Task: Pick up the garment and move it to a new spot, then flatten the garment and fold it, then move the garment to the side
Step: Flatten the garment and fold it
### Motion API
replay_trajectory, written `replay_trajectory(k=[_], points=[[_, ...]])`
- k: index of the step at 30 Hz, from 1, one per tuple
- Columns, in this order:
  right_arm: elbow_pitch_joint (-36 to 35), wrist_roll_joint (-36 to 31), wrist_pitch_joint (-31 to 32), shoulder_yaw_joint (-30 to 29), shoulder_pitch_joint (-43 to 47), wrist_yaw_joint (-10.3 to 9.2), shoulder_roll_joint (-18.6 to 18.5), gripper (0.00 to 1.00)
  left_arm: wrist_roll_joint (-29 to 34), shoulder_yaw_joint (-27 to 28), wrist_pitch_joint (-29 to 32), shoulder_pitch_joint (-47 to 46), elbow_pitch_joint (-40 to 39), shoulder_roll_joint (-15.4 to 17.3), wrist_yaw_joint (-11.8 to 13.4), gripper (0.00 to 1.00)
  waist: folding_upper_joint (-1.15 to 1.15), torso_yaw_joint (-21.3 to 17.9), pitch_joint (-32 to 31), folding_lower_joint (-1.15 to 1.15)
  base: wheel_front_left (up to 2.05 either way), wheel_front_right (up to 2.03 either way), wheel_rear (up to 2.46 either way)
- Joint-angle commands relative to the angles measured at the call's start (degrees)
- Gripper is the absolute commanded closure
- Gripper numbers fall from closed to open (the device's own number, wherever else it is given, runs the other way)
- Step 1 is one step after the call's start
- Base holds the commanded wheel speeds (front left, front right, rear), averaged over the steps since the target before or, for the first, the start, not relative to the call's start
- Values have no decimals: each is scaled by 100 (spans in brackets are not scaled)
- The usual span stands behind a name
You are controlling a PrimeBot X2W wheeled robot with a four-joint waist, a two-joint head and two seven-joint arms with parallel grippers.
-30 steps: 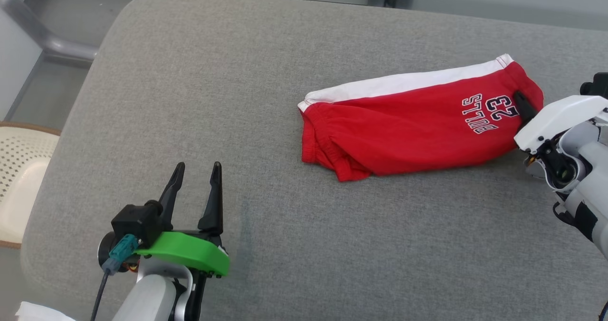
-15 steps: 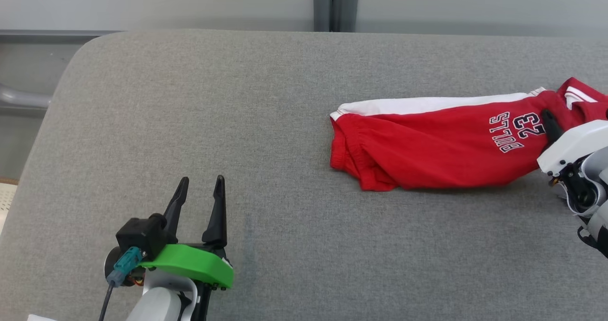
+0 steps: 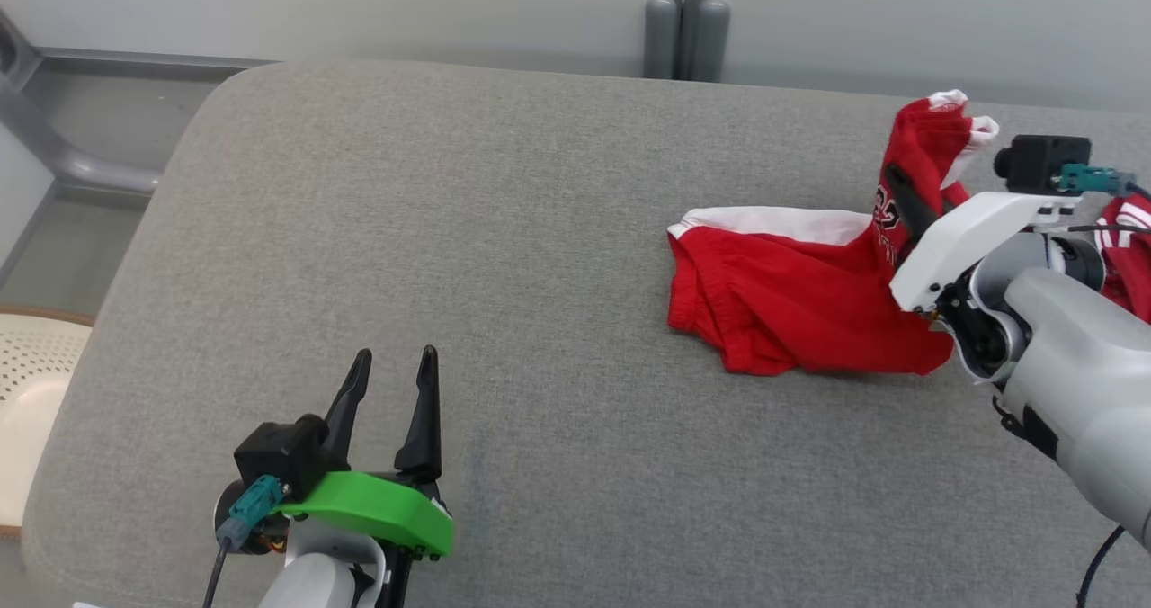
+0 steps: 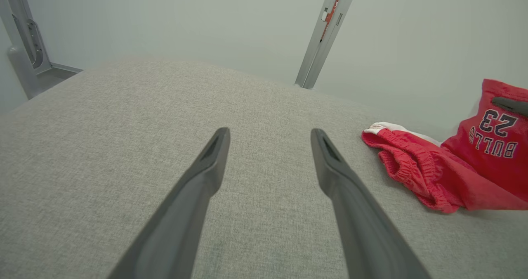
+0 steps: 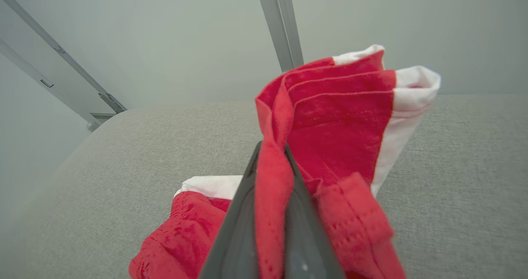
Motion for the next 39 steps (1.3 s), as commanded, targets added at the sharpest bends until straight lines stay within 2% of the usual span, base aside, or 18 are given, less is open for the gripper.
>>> replay_trajectory(k=[1,10,16,17,18,19,20,26,32,39], points=[[50,-57,31,82,-56,3,90,100,16,22,-11,100,21,-11,-26,0,0,216,-66,0,0,0,0],[249,-48,293,465,-59,3,669,100,40,76,-6,121,137,-99,-81,0,0,577,-64,0,0,0,0],[437,72,583,612,-32,3,876,100,84,121,-6,142,188,-142,-114,0,0,651,-51,0,0,0,0],[464,80,609,634,-36,3,914,91,88,129,-6,142,192,-147,-117,0,0,649,-52,0,0,0,0],[496,95,621,654,-41,3,955,57,96,143,-6,146,199,-152,-117,0,0,643,-54,0,0,0,0],[515,105,637,670,-42,3,979,17,100,152,-6,151,205,-153,-118,0,0,633,-55,0,0,0,0],[531,114,656,693,-42,3,1003,0,101,166,-6,155,212,-154,-119,0,0,613,-57,0,0,0,0],[323,99,398,743,-129,3,1005,0,148,236,-6,153,213,-134,-123,0,0,421,-96,0,0,0,0],[-166,142,38,486,-157,3,703,0,174,306,-6,232,175,-101,-100,0,0,146,-184,0,0,0,0],[-308,-125,-17,-442,77,3,171,0,215,345,-6,281,97,-84,-110,0,0,-69,-243,0,0,0,0]])
